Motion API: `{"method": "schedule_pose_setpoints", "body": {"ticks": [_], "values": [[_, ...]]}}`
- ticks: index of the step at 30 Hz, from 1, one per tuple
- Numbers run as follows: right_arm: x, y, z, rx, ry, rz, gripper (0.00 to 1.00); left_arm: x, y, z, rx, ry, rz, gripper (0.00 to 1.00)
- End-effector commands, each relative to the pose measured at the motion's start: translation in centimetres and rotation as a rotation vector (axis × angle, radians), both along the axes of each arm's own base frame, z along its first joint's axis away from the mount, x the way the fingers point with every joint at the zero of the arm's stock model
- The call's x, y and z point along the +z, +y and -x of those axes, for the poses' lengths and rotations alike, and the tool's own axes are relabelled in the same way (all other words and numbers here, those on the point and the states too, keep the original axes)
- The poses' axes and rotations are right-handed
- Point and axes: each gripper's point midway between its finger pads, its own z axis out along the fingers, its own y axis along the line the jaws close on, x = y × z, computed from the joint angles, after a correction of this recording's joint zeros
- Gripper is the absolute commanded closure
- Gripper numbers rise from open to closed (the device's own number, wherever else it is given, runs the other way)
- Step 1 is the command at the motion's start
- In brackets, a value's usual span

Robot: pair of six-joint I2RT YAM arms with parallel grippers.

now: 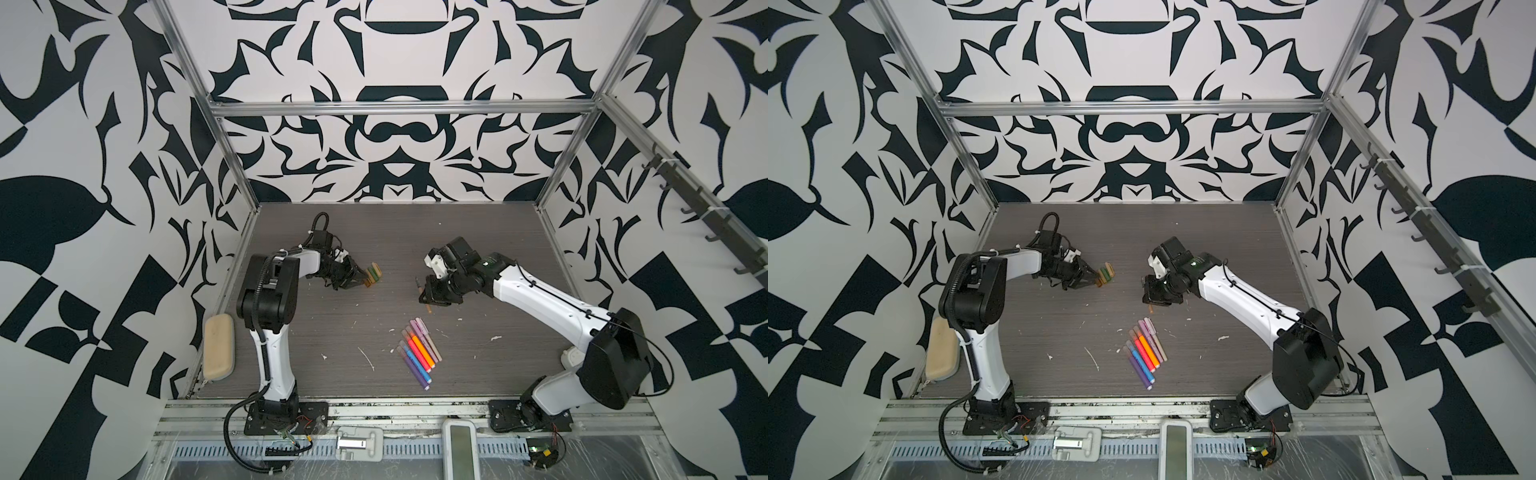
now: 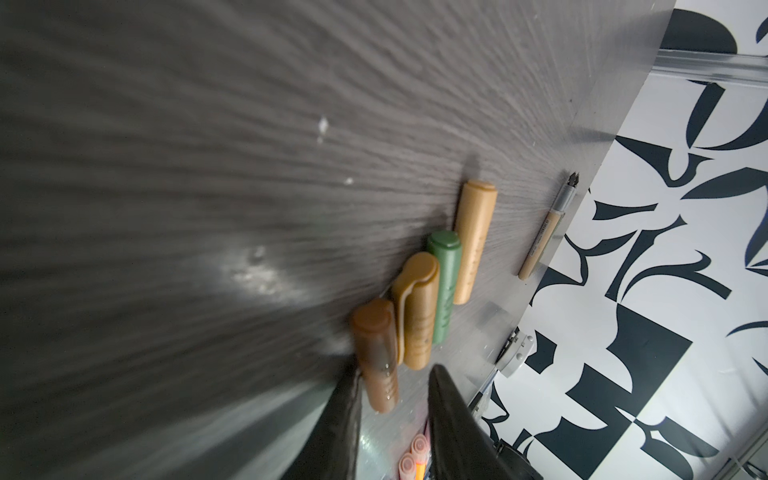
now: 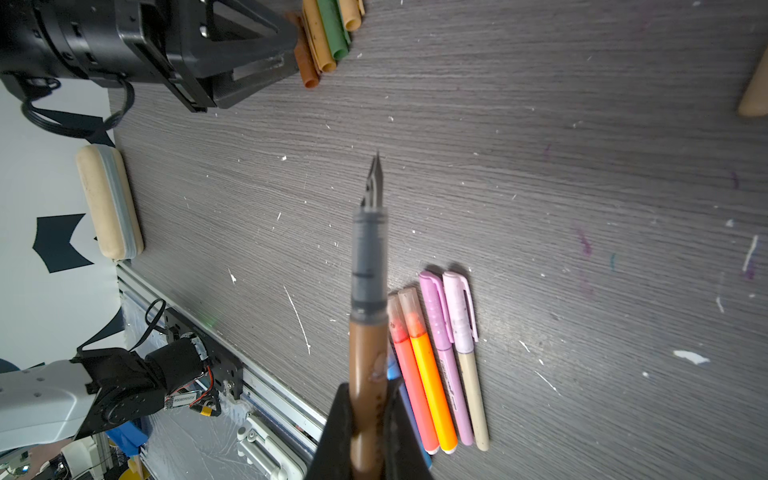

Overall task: Open the pen caps
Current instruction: 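Lower the brown cap by the other caps with the left gripper while the right holds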

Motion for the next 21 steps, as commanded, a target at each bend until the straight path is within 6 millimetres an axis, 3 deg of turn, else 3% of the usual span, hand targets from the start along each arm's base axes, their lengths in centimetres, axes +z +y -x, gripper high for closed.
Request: {"method": "schedule_pose_setpoints", "body": {"ticks": [1,15,21], "values": [[0.6,0.2,-0.3,-0.006,-0.001,-0.015,1.00,-0.1,0.0,-0.8,0.010,-0.007,-0.001,0.70],[0.9,0.3,-0.4,-0.003,-0.007,-0.022,1.00,0.2,-0.2,-1.5,0.014,-0.018,0.010,0.70],[2.1,-1.5,-2.4,-0.062,-0.066,-0.013,1.00,0.7,0.0,-1.0,0.006,-0.022,0.008,0.70]]}}
